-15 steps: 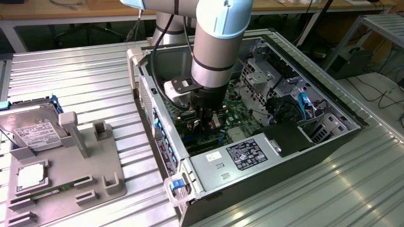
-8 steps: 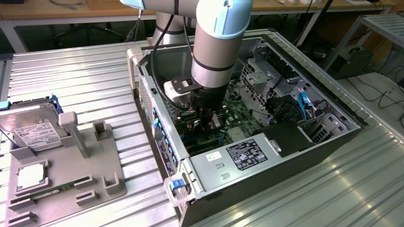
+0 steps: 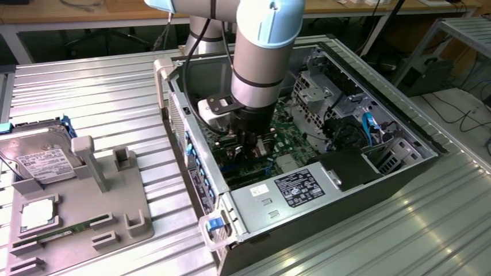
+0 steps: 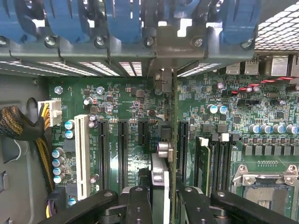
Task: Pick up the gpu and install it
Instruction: 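Insert the gpu into the slot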
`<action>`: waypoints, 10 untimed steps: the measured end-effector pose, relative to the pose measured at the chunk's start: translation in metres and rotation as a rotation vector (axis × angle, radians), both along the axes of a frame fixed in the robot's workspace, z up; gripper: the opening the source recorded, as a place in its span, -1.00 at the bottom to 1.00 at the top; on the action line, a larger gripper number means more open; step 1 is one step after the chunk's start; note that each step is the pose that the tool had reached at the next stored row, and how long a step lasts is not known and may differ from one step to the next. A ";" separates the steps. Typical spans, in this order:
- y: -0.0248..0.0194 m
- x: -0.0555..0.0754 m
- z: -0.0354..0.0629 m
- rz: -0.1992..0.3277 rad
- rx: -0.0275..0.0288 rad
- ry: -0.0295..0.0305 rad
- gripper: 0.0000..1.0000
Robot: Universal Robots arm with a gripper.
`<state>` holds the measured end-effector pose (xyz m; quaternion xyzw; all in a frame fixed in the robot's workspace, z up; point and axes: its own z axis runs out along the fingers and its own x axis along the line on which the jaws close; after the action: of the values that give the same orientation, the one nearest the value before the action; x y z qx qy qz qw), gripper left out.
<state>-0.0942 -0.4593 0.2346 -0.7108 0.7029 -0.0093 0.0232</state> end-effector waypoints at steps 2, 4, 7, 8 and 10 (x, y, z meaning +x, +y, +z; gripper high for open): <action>0.0001 0.000 -0.0024 0.000 0.0006 -0.0009 -0.44; 0.0000 0.000 -0.0053 0.000 -0.0004 0.0002 -0.44; 0.0000 0.000 -0.0061 0.000 0.0000 -0.0004 -0.44; 0.0000 0.000 -0.0061 0.000 0.0003 -0.0005 -0.44; 0.0000 0.000 -0.0061 0.000 0.0001 -0.0004 -0.44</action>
<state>-0.0944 -0.4593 0.2285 -0.7109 0.7029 -0.0094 0.0234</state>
